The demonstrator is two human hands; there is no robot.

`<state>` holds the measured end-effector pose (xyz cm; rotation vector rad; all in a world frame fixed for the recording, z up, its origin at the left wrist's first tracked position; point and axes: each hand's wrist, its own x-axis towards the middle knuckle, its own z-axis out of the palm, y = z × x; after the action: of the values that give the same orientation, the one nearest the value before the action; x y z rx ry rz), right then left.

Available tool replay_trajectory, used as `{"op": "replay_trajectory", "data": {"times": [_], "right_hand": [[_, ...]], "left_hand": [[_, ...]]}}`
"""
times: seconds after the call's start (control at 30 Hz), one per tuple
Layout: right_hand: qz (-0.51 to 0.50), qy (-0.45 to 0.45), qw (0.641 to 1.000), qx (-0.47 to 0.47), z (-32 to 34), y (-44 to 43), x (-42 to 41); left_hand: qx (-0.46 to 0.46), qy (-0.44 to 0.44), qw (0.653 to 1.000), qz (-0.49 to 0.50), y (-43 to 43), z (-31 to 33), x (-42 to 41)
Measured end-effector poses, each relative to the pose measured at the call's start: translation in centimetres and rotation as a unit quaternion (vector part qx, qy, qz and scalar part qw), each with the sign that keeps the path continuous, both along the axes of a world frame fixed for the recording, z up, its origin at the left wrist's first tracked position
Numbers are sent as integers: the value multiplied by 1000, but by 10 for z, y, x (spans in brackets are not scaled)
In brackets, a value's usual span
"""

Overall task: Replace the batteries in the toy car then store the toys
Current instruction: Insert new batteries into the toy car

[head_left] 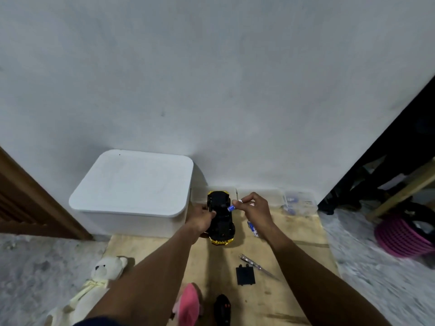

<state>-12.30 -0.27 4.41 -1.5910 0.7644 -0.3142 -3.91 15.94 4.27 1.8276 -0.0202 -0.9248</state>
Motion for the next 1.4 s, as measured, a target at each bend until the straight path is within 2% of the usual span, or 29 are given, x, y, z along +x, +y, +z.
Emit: {"op": "replay_trajectory", "data": {"times": [0.17,0.37,0.53,0.63,0.77,0.93,1.1,1.4], "right_hand": [[-14,-23,998,-61,1,24,4],[-63,36,979,-193,0,28,7],[-8,101,944,-315,3,33,5],[19,97,936,-338,3,35,4],[17,79,954,-290,-1,31,4],[4,47,992,-114,-3,23,4],[16,61,997,41,-1,15,4],[-2,95,993,70,-11,10,3]], "left_hand": [[-23,2,1000,-4,-2,3,-5],[-59,10,998,5,-1,8,-4],[-77,9,997,13,1,4,-2],[-78,9,997,19,2,3,-2],[-73,5,997,11,7,0,-2],[-70,-1,998,-1,9,1,-3],[-67,-2,998,-11,15,-1,-1],[-40,8,999,-30,10,-2,-3]]}}
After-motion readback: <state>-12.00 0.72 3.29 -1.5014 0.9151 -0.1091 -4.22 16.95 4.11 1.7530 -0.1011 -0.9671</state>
